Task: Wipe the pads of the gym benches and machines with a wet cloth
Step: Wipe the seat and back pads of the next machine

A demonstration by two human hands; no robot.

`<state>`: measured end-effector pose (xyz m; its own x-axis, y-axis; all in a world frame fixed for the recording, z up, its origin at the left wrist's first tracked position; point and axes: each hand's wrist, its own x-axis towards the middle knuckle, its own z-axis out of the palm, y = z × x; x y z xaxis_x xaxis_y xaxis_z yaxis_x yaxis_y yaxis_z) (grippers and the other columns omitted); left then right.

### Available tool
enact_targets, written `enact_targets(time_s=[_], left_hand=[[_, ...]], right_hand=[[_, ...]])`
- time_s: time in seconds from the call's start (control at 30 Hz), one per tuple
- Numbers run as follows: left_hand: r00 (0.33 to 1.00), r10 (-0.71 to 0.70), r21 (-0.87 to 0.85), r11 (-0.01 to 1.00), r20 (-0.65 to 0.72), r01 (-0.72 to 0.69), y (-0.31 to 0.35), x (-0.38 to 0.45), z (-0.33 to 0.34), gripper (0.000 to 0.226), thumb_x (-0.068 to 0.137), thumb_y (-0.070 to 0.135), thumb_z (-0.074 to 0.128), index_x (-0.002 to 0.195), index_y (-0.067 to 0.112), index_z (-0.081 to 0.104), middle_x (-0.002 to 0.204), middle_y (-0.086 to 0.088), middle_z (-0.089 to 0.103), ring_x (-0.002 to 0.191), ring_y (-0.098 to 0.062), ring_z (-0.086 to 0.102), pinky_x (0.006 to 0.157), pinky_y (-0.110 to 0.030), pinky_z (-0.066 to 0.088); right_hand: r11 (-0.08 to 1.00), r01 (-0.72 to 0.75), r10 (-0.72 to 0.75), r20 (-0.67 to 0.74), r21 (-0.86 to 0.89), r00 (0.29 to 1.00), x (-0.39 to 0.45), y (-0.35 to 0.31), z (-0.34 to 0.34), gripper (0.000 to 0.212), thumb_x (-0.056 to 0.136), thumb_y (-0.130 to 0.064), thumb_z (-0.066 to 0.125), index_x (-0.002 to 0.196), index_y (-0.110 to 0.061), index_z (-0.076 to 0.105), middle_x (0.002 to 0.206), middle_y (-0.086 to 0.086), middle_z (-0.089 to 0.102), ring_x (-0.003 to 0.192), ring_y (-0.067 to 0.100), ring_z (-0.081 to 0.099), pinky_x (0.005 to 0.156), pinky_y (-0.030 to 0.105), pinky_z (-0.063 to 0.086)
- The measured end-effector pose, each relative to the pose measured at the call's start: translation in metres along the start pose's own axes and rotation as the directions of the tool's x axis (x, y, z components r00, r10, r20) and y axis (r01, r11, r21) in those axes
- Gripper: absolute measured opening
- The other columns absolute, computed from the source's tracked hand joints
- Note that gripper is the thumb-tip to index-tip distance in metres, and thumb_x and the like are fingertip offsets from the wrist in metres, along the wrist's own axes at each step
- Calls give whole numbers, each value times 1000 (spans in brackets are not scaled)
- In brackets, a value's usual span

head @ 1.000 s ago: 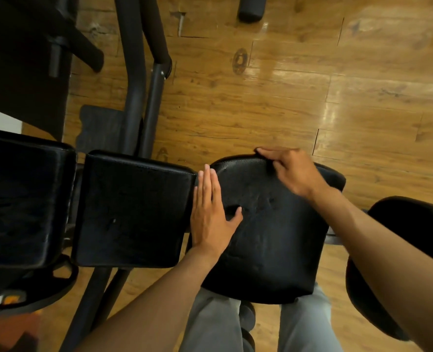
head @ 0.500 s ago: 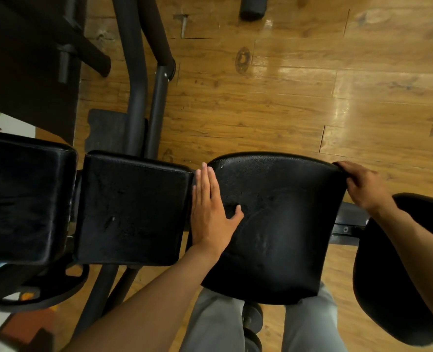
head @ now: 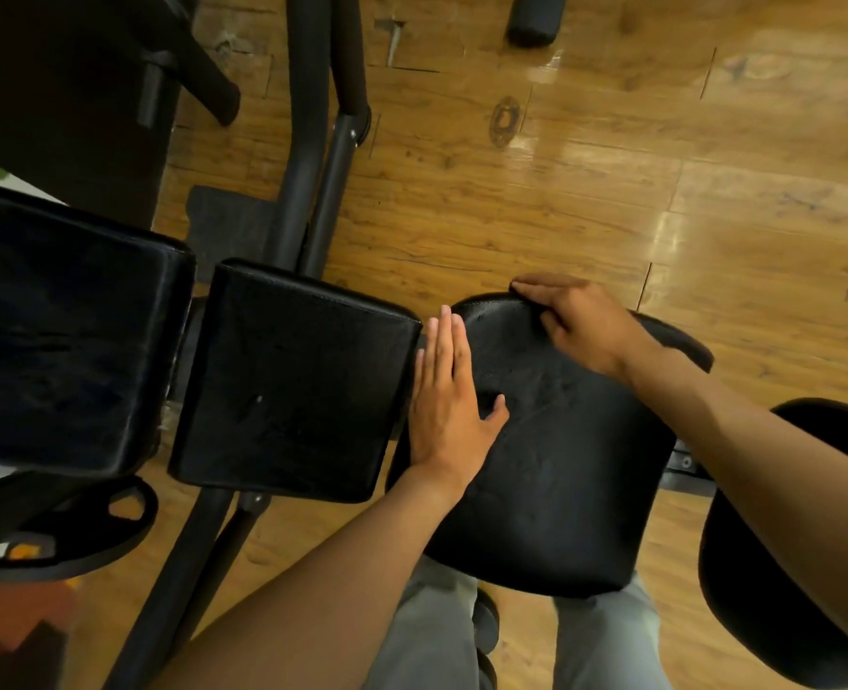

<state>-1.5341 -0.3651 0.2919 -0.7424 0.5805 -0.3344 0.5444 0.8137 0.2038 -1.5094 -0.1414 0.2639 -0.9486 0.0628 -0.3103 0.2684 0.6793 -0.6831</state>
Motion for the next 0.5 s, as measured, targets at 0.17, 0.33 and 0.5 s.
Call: enact_targets(time_s=[0.17,0.33,0.5], left_hand=[[1000,21,-4,1000,-13,-21,-5,-2,2,108,93,45,68,163,7,-4,172,-8,-13,158,-22,-12,129,-41,10],[999,-26,9,1000,-36,26,2,-8,6,106,94,44,66,163,8,-6,172,-7,-15,158,-22,-12,129,-41,8],[998,-44,31,998,-44,45,5,-8,6,107,94,45,64,163,9,-8,172,-7,-15,158,-22,-12,129,-42,10]], right_hand=[[983,168,-163,69,-75,984,34,-47,6,54,90,4,54,142,-8,58,150,7,54,139,26,49,113,39,41],[977,207,-205,50,-44,978,25,-40,13,57,91,3,53,146,-11,55,152,5,52,140,23,48,114,37,41],[995,-68,72,-51,72,996,-2,19,1,50,93,-15,40,137,-12,64,143,8,61,135,26,54,117,36,38]])
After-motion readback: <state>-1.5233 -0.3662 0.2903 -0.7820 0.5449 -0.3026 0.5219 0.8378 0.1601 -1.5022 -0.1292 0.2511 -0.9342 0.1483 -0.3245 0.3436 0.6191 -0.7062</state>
